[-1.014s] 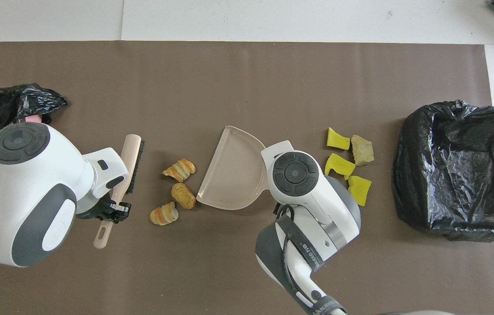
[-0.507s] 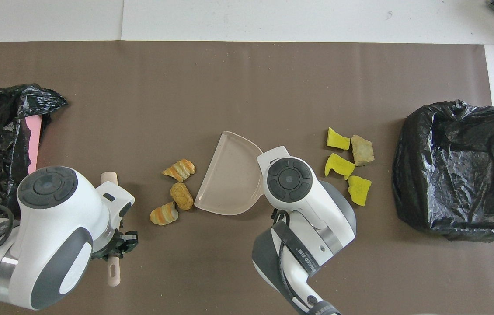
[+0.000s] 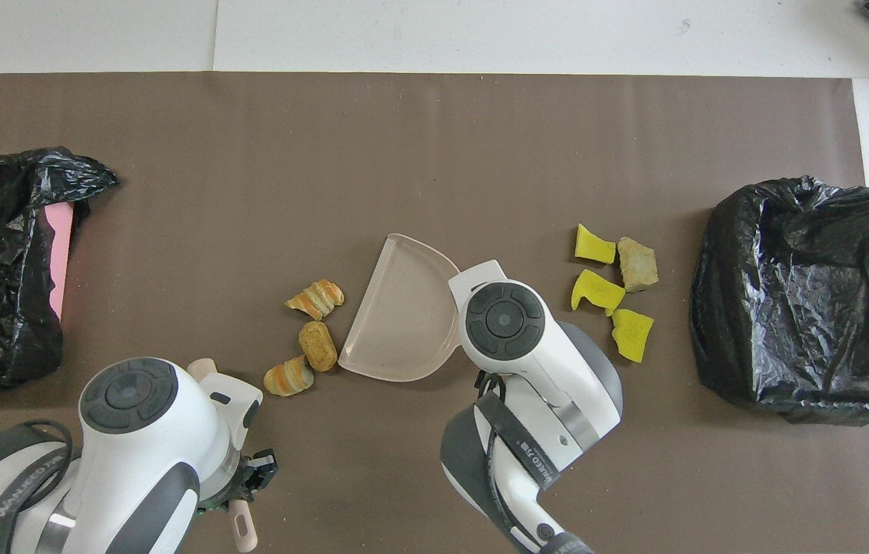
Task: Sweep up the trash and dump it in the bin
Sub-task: 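Sweep the orange pieces into the dustpan with the brush in the left gripper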
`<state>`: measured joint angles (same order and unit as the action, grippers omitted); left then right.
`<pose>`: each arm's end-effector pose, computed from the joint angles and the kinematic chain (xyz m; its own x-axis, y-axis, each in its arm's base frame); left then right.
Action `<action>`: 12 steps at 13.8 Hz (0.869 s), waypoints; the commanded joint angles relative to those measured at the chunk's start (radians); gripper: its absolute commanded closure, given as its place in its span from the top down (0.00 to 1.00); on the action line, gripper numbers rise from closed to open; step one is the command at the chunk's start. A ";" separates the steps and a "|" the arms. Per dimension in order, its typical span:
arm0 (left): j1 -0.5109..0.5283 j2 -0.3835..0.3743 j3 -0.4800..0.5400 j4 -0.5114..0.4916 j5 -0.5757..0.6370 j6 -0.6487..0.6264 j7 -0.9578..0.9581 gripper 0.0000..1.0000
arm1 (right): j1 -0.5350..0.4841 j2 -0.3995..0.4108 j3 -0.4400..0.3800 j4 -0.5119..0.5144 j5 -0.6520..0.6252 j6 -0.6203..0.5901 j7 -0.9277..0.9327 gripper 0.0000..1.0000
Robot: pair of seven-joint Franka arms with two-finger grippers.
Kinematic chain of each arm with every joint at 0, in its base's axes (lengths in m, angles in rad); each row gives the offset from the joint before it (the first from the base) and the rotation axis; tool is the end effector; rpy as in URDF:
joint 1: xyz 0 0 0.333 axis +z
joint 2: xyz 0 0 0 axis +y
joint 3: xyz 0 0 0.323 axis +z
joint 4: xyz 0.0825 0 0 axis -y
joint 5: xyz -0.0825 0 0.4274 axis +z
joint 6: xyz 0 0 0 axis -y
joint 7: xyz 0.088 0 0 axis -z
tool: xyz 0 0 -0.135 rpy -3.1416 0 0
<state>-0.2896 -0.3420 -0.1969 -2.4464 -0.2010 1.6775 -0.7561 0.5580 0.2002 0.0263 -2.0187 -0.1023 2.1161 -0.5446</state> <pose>0.3479 -0.2090 0.3573 0.8507 0.3653 -0.3781 0.3055 -0.9288 -0.2100 0.5124 0.3302 0.2979 0.3727 0.9190 -0.1288 0.9272 -0.3745 0.0111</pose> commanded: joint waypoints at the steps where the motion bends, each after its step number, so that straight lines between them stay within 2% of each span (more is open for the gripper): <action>1: -0.075 -0.017 0.011 -0.048 -0.085 0.091 -0.090 0.00 | 0.010 0.013 0.003 -0.025 -0.019 0.047 -0.024 0.00; 5: -0.125 0.059 0.013 -0.056 -0.145 0.275 -0.164 0.00 | 0.016 0.030 0.003 -0.015 -0.019 0.045 -0.061 0.00; 7: -0.123 0.131 0.014 -0.051 -0.150 0.393 -0.172 0.00 | 0.017 0.031 0.003 -0.006 -0.019 0.027 -0.063 0.00; 10: -0.088 0.194 0.019 0.010 -0.150 0.456 -0.122 0.00 | 0.020 0.044 0.001 0.101 -0.025 -0.137 -0.060 0.00; 12: -0.051 0.227 0.019 0.050 -0.149 0.459 -0.056 0.00 | 0.019 0.036 0.001 0.112 -0.045 -0.180 -0.058 0.00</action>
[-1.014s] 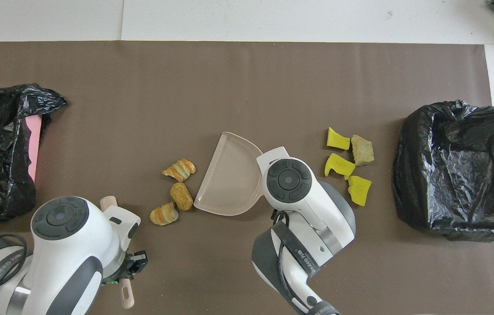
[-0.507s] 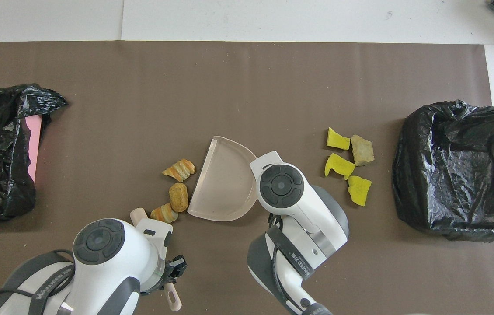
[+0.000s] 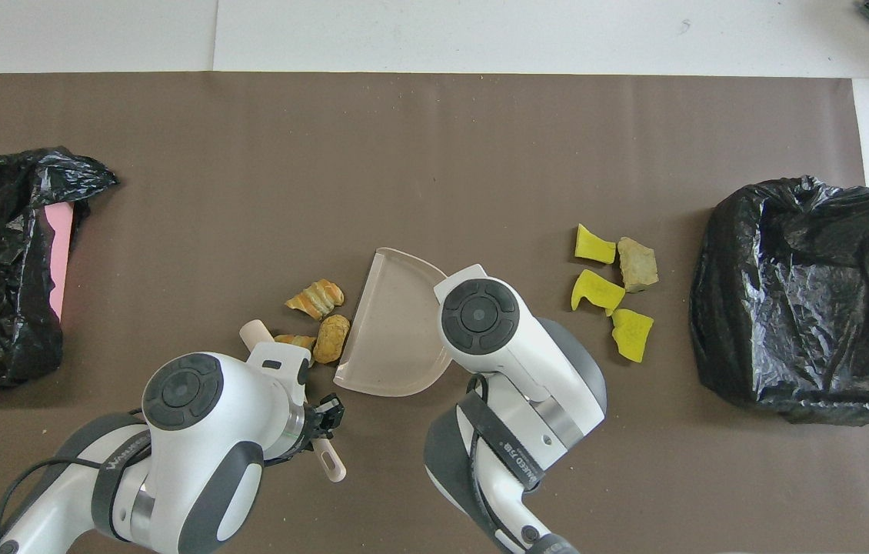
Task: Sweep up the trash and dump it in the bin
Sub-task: 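Sweep the orange pieces into the dustpan with the brush in the left gripper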
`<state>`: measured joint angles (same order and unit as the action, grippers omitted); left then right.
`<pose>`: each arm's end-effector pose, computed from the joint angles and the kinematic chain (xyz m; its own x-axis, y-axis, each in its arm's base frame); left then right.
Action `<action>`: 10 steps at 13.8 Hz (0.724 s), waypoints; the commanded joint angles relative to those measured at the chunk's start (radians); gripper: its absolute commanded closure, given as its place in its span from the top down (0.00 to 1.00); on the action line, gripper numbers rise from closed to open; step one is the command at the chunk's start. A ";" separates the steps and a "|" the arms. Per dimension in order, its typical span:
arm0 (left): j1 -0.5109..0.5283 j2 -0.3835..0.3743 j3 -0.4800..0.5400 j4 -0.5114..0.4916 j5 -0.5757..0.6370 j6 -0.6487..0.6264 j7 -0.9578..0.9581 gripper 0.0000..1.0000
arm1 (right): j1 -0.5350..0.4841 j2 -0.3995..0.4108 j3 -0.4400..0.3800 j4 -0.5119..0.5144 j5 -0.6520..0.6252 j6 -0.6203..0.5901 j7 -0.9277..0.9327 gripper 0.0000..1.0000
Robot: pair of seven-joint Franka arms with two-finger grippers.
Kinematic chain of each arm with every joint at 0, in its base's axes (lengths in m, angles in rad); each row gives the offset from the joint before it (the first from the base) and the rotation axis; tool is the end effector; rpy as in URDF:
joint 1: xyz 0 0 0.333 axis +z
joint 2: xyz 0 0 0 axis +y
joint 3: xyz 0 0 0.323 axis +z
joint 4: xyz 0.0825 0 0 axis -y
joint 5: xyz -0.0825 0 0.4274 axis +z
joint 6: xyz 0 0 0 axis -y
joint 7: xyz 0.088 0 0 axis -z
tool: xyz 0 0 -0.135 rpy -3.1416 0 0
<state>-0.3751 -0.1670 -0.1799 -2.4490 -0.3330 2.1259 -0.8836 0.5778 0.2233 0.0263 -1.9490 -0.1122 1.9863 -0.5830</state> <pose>0.3919 -0.2668 0.3026 0.8275 0.4867 -0.2800 0.5079 -0.8614 0.0037 0.5101 0.3398 0.3074 0.3133 0.9276 -0.2035 0.9449 -0.3258 -0.0305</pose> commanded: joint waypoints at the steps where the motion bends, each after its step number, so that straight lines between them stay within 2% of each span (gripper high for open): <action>1: 0.036 0.058 0.002 0.057 -0.017 0.020 0.134 0.00 | 0.002 0.010 0.001 0.041 -0.041 -0.055 -0.011 0.00; 4: 0.018 0.058 -0.004 0.058 -0.017 0.029 0.319 0.00 | 0.002 0.001 0.001 0.018 -0.043 -0.063 0.044 0.00; 8: -0.082 0.047 -0.009 0.059 -0.017 0.029 0.516 0.00 | 0.004 0.002 0.003 0.012 -0.043 -0.072 0.114 0.00; 10: -0.117 0.049 -0.009 0.076 -0.015 0.022 0.552 0.00 | 0.004 0.001 0.003 0.012 -0.043 -0.073 0.115 0.00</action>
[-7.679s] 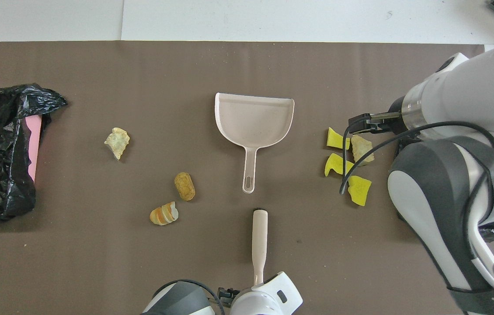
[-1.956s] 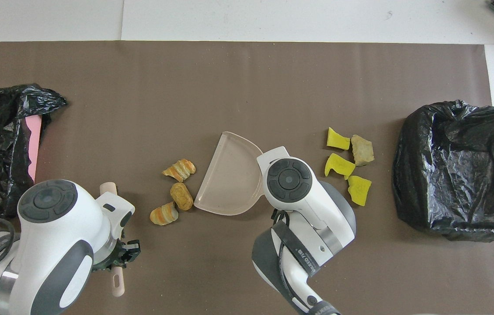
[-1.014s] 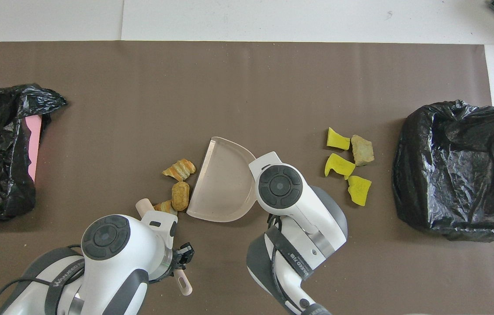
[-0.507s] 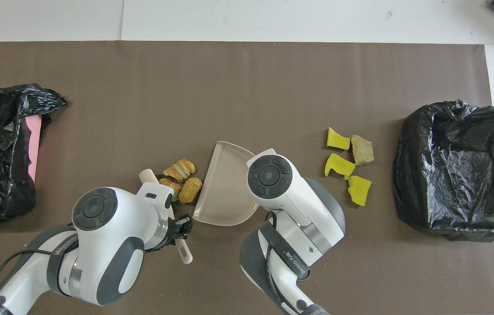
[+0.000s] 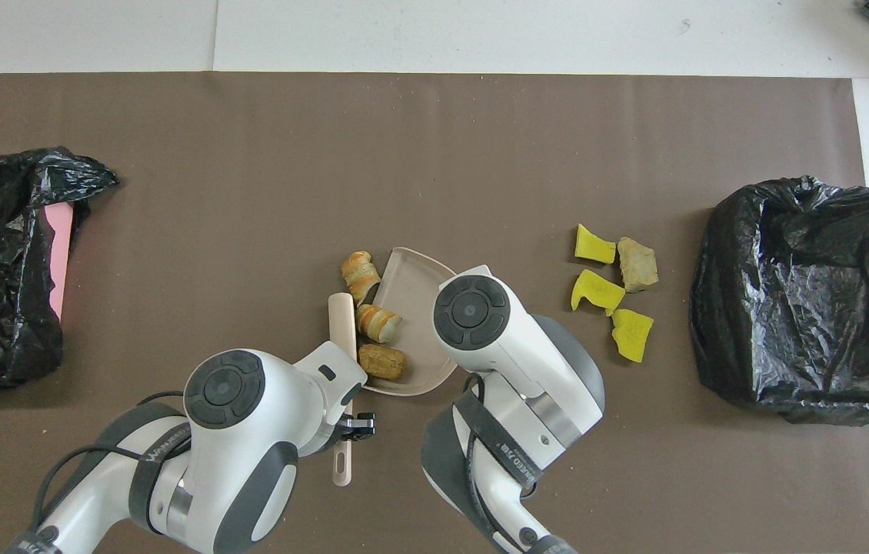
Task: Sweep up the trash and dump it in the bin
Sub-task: 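Sweep the orange pieces into the dustpan with the brush in the left gripper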
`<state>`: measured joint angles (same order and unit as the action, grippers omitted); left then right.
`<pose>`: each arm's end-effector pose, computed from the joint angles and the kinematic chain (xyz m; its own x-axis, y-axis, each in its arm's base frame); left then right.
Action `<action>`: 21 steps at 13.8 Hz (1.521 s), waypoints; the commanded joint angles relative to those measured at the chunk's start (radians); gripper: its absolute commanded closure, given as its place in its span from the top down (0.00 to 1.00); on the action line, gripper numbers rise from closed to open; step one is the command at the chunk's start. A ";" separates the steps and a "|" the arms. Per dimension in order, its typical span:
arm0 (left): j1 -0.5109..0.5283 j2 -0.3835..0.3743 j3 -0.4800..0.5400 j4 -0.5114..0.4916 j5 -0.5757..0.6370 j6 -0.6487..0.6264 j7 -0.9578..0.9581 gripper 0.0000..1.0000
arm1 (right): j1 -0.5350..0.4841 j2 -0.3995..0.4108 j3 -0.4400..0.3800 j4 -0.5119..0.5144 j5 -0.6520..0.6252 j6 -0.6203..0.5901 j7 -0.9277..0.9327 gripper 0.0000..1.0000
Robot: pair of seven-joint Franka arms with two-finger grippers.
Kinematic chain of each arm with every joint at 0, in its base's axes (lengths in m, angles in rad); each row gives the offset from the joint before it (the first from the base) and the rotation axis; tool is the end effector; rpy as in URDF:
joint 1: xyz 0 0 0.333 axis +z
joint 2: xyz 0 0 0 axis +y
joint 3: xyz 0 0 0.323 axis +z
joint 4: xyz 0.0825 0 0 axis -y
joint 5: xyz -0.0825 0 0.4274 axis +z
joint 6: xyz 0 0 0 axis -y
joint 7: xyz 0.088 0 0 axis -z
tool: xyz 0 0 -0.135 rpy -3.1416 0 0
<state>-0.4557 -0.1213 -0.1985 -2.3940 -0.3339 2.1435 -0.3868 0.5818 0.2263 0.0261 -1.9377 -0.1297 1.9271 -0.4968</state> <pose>0.3802 -0.3170 0.3065 0.9712 -0.0800 -0.2243 -0.0457 -0.9870 0.1539 0.5060 0.3367 0.3075 0.3792 0.8891 -0.2565 0.9171 -0.3979 -0.0237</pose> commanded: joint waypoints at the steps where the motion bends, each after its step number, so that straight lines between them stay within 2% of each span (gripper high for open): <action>1: -0.041 0.012 0.010 0.044 -0.014 -0.005 0.058 0.00 | 0.000 -0.001 0.003 0.000 -0.025 -0.016 0.029 0.00; 3: -0.035 0.002 0.011 0.079 -0.014 -0.034 0.077 0.00 | 0.000 -0.001 0.003 0.002 -0.025 -0.016 0.029 0.00; 5: -0.014 -0.008 0.024 0.148 -0.010 -0.153 0.117 0.00 | 0.000 -0.001 0.003 0.002 -0.025 -0.016 0.030 0.00; 7: 0.072 -0.006 0.022 0.203 0.013 -0.240 0.138 0.00 | 0.000 0.002 0.003 0.008 -0.022 -0.014 0.055 0.00; 9: 0.115 0.009 0.024 0.211 0.122 -0.238 0.201 0.00 | 0.000 0.002 0.003 0.008 -0.021 -0.014 0.060 0.00; 14: 0.268 0.112 0.024 0.223 0.227 -0.153 0.417 0.00 | 0.000 0.002 0.003 0.006 -0.021 -0.008 0.060 0.00; 16: 0.266 0.143 0.022 0.216 0.228 -0.129 0.428 0.00 | 0.000 0.001 0.003 0.006 -0.021 -0.011 0.060 0.00; 18: 0.252 0.140 0.019 0.211 0.227 -0.134 0.430 0.00 | 0.001 0.001 0.003 0.006 -0.021 -0.011 0.060 0.00; 21: 0.171 0.123 0.014 0.191 0.205 -0.140 0.419 0.00 | 0.001 0.002 0.003 0.006 -0.021 -0.011 0.060 0.00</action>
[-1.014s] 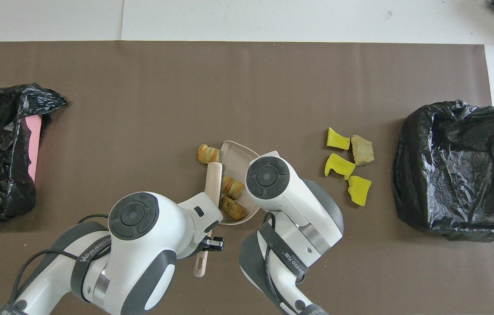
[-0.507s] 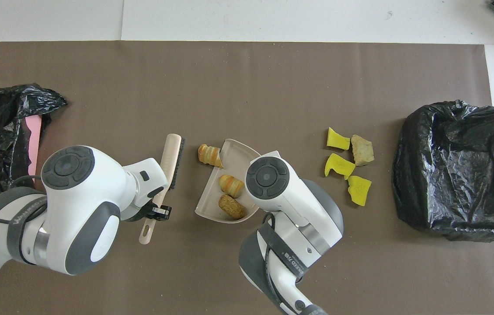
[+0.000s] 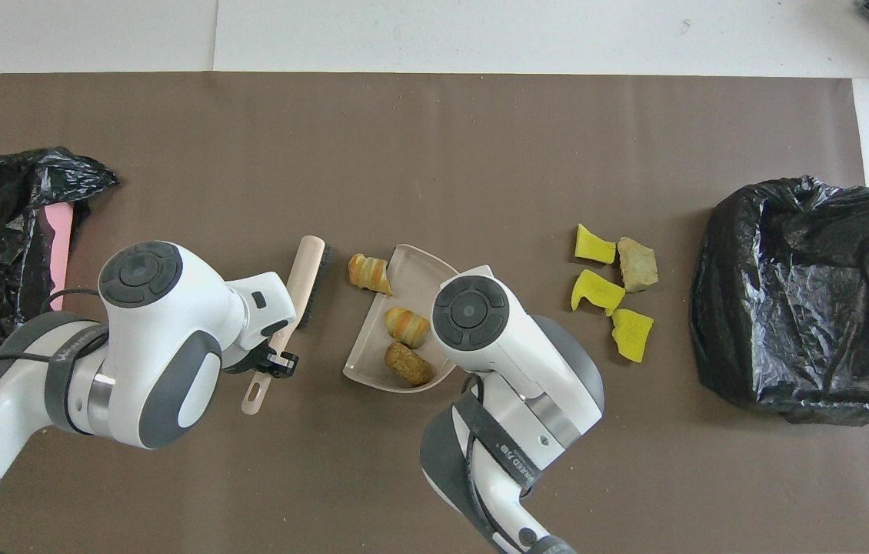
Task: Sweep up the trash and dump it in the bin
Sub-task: 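Sweep the orange pieces into the dustpan with the brush in the left gripper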
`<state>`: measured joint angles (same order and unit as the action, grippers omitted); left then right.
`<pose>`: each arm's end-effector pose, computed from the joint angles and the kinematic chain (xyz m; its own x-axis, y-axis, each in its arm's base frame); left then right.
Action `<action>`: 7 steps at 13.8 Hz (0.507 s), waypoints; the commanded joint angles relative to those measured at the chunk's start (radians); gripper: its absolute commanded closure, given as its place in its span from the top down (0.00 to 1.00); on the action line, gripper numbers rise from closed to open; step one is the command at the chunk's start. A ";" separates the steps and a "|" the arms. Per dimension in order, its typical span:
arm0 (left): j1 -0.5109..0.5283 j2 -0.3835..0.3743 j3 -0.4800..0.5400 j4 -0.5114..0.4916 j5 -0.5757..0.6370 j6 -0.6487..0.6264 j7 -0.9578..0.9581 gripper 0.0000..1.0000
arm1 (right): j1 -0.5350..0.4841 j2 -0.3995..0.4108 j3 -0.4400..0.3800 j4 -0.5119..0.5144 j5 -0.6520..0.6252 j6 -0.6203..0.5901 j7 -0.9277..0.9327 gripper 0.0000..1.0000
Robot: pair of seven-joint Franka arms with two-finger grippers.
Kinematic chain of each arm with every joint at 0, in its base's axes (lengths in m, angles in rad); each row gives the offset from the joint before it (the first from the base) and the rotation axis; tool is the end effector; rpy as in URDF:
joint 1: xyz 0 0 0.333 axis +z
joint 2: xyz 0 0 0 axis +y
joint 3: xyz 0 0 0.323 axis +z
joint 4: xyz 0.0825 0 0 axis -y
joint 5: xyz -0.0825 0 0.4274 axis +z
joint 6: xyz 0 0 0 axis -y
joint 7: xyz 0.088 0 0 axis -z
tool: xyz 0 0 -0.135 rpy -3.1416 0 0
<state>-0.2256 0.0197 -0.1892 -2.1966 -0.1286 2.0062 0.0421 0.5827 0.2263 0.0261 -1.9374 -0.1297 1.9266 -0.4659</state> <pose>0.4882 -0.2270 0.3135 0.9001 -0.3837 -0.2065 -0.3671 -0.9230 0.1149 0.5057 0.3371 0.3076 0.4065 0.8767 -0.2573 0.9053 -0.4245 -0.0158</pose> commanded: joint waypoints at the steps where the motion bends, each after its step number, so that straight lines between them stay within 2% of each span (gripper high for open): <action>1: -0.090 -0.020 0.004 -0.005 -0.012 -0.003 -0.011 0.00 | -0.001 0.002 0.003 0.006 -0.021 -0.011 0.029 0.00; 4: -0.175 -0.033 0.002 -0.003 -0.040 -0.024 -0.047 0.00 | -0.001 0.001 0.003 0.006 -0.022 -0.011 0.029 0.00; 7: -0.185 -0.032 -0.001 0.024 -0.048 -0.047 -0.082 0.00 | -0.001 0.001 0.003 0.006 -0.021 -0.011 0.029 0.00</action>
<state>-0.4047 0.0020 -0.2024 -2.1923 -0.1629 1.9926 -0.0245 0.5827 0.2264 0.0261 -1.9374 -0.1297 1.9265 -0.4659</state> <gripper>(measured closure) 0.740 0.683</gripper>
